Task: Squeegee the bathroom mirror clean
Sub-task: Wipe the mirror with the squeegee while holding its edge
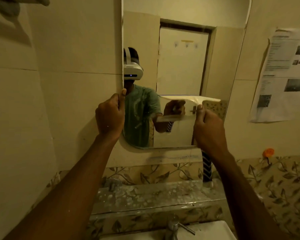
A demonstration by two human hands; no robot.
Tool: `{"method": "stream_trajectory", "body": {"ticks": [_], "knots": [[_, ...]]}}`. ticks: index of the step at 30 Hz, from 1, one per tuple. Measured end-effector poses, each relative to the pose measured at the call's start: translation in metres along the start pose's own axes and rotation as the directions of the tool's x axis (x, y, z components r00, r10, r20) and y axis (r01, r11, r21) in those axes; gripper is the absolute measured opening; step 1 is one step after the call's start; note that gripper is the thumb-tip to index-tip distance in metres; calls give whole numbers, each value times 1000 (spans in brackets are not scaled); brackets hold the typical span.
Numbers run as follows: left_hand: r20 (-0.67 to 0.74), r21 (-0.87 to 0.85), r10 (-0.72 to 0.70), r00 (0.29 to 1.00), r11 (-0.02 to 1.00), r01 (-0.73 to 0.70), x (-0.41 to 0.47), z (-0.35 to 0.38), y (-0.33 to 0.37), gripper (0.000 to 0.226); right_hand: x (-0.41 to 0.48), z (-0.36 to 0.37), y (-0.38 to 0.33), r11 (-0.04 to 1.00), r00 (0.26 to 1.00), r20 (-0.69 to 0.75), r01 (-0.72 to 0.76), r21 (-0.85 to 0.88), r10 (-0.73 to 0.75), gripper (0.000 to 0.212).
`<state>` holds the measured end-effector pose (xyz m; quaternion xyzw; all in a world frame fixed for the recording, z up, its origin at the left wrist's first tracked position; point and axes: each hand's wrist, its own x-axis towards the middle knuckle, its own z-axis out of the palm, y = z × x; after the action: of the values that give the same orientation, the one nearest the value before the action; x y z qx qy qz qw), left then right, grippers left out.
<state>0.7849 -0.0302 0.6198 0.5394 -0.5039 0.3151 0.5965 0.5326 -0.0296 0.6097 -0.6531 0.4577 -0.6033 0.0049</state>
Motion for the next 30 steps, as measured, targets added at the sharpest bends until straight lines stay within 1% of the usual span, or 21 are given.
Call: {"method": "stream_trajectory", "body": {"ticks": [3, 8, 10, 13, 17, 19, 22, 25, 28, 30], "knots": [[4, -19, -2, 1000, 1000, 2, -1, 1, -2, 44, -33, 13, 20, 999, 1000, -14, 8, -31, -8, 42], [17, -27, -5, 1000, 1000, 6, 0, -2, 0, 44, -97, 26, 48, 995, 990, 104, -90, -46, 94, 40], [13, -42, -3, 1000, 999, 3, -1, -2, 1, 44, -95, 24, 46, 995, 989, 111, -90, -46, 95, 40], [1, -52, -11, 1000, 999, 11, -1, -2, 1, 43, -63, 13, 32, 998, 994, 88, -59, 2, 59, 40], [2, -33, -5, 1000, 999, 5, 0, 0, -1, 44, -27, 6, 18, 1000, 1000, 17, 16, 8, -16, 41], [-4, -33, -4, 1000, 999, 4, 0, 1, -1, 44, -42, 13, 27, 1000, 1000, 15, 5, -11, -5, 39], [3, -28, -4, 1000, 1000, 4, -1, 1, -2, 44, -91, 27, 51, 997, 994, 77, -80, -12, 81, 35], [4, -21, 4, 1000, 1000, -4, -1, 1, -2, 44, -120, 31, 66, 991, 984, 133, -111, -82, 121, 42], [-3, -13, -3, 1000, 1000, 3, -2, 1, -1, 45, -112, 24, 61, 993, 984, 140, -99, -60, 107, 39], [-3, 1, -8, 1000, 1000, 8, -2, 2, -1, 46, -89, 16, 51, 997, 992, 97, -76, -7, 76, 38]]}}
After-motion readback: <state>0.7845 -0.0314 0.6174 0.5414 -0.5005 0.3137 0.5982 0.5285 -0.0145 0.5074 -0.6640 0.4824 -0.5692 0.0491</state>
